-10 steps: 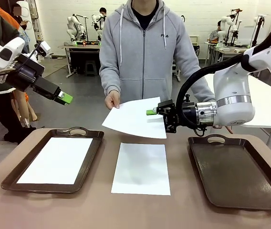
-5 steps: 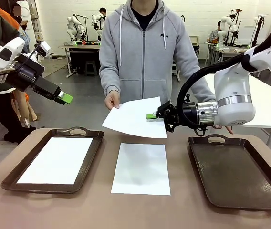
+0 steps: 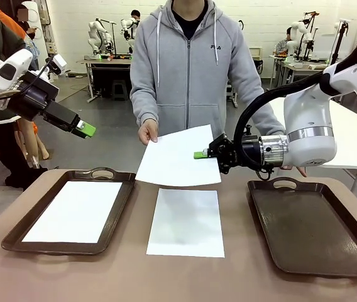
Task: Sort the A4 documents.
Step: Receive the A4 Paper.
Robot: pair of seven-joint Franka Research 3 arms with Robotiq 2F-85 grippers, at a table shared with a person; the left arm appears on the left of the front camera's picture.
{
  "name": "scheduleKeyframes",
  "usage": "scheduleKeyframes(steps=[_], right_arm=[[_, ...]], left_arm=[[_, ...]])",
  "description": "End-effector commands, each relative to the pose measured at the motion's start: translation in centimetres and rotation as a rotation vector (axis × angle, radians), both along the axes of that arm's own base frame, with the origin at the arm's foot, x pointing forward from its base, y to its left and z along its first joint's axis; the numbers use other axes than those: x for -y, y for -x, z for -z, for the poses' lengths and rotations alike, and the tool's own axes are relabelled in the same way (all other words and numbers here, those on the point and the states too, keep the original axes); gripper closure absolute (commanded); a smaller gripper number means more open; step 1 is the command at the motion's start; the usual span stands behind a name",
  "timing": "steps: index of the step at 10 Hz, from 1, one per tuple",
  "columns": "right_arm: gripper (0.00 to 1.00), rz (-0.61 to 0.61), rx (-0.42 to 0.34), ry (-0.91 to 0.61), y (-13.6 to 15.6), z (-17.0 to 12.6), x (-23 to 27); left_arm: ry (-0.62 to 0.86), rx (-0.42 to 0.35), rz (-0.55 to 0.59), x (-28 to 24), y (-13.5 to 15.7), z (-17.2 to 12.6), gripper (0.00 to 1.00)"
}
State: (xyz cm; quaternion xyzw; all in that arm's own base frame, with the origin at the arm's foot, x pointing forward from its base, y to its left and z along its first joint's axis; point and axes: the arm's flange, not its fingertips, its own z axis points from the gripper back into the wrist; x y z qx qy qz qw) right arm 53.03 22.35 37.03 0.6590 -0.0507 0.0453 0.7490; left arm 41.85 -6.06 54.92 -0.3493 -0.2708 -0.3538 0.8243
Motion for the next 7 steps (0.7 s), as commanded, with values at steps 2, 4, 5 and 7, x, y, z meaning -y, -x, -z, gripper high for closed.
scheduleKeyframes(steps=[2,4,5,7], right_arm=[[1.00,-0.039,-0.009,-0.006,-0.44,0.13,-0.05],[1.00,-0.009,-0.003,-0.008,0.07,0.06,-0.10],[1.00,-0.009,-0.003,-0.008,0.07,0.06,-0.10],[1.00,-0.009,-0.003,-0.008,0.07,0.06,-0.10]], left_arm=[[-0.006,0.000,0.006,-0.13,0.08,-0.05,0.00],[-0.006,0.000,0.006,-0.13,0.08,-0.05,0.00],[-0.006,0.000,0.006,-0.13,0.08,-0.05,0.00],[-0.006,0.000,0.006,-0.13,0.08,-0.05,0.00]])
